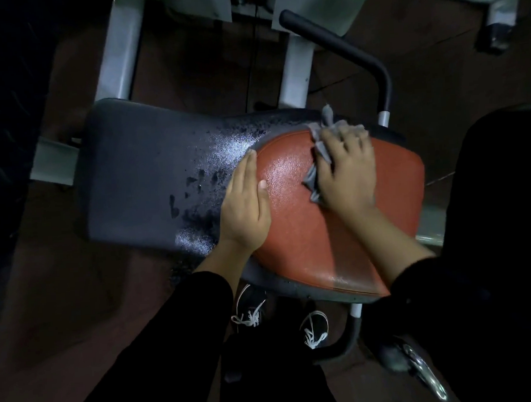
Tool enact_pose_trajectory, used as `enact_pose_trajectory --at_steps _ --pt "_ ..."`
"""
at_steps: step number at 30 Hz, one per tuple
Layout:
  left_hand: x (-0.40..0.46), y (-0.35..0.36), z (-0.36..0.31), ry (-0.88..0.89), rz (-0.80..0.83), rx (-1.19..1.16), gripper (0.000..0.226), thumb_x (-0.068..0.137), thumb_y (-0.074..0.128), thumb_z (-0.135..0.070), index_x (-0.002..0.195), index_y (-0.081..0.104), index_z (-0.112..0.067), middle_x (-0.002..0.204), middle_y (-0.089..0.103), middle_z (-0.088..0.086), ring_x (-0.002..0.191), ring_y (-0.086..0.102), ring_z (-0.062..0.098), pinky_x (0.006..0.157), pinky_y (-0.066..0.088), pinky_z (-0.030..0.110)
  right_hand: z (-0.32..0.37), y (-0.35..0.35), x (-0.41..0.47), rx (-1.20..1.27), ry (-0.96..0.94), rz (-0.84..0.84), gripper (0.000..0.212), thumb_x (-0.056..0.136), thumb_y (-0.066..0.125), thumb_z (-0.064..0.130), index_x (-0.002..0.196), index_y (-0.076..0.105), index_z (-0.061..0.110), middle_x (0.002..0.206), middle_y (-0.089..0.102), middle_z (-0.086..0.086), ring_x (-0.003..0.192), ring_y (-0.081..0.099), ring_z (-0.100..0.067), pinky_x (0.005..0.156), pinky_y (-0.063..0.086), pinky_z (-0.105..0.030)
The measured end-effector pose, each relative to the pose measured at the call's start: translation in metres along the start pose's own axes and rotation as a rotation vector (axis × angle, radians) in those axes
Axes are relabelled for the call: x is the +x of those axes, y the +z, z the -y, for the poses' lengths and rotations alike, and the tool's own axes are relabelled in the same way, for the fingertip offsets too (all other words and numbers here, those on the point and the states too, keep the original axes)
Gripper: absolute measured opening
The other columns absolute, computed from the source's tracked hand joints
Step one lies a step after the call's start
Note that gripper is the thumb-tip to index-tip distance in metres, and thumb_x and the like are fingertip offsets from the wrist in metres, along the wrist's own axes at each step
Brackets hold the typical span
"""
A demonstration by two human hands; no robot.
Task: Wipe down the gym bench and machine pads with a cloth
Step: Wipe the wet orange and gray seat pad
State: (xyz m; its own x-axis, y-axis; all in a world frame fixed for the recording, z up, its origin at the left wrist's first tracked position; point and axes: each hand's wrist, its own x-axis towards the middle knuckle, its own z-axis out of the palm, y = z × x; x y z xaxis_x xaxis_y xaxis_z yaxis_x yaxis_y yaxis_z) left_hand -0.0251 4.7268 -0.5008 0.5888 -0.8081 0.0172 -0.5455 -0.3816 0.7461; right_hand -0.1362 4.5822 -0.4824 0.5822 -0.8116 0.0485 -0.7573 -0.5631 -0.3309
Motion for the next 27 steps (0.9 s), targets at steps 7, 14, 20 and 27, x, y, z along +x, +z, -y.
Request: enact_pose_trajectory --at_steps 7,14,20,27 --pt "0.003 0.002 0.006 0.011 -0.020 -0.024 0.050 0.100 0.029 -0.018 0.141 0.038 0.009 0.145 0.042 0.022 0.136 0.038 0.031 0.117 0.025 0.032 0.074 0.018 0.036 -0.037 -0.204 0.117 0.029 0.086 0.052 0.033 0.105 0.069 0.020 0.109 0.067 -0.006 0.105 0.057 -0.035 0.094 0.042 -0.044" --pt "0.007 -0.022 0.014 0.077 0.063 0.092 0.050 0.100 0.032 -0.025 0.142 0.042 -0.001 0.146 0.046 0.012 0.136 0.040 0.022 0.119 0.022 0.034 0.021 0.005 0.043 0.026 0.067 0.081 0.040 0.090 0.044 0.037 0.122 0.063 0.023 0.124 0.060 -0.008 0.114 0.053 -0.035 0.097 0.040 -0.043" --pt "0.030 -0.054 0.074 0.275 0.106 0.500 0.046 0.099 0.036 -0.024 0.138 0.050 -0.006 0.144 0.049 0.008 0.137 0.040 0.025 0.117 0.019 0.048 0.042 0.007 -0.024 0.012 -0.003 -0.037 0.042 0.089 0.047 0.029 0.124 0.063 0.013 0.132 0.055 -0.019 0.125 0.043 -0.046 0.108 0.033 -0.054" --pt "0.031 -0.056 0.089 0.353 0.112 0.607 0.049 0.099 0.037 -0.025 0.146 0.040 -0.010 0.152 0.039 0.004 0.143 0.030 0.019 0.119 0.014 0.048 0.034 0.005 -0.004 0.050 -0.289 0.072 0.038 0.093 0.049 0.037 0.125 0.064 0.024 0.133 0.057 -0.008 0.129 0.045 -0.034 0.105 0.037 -0.048"
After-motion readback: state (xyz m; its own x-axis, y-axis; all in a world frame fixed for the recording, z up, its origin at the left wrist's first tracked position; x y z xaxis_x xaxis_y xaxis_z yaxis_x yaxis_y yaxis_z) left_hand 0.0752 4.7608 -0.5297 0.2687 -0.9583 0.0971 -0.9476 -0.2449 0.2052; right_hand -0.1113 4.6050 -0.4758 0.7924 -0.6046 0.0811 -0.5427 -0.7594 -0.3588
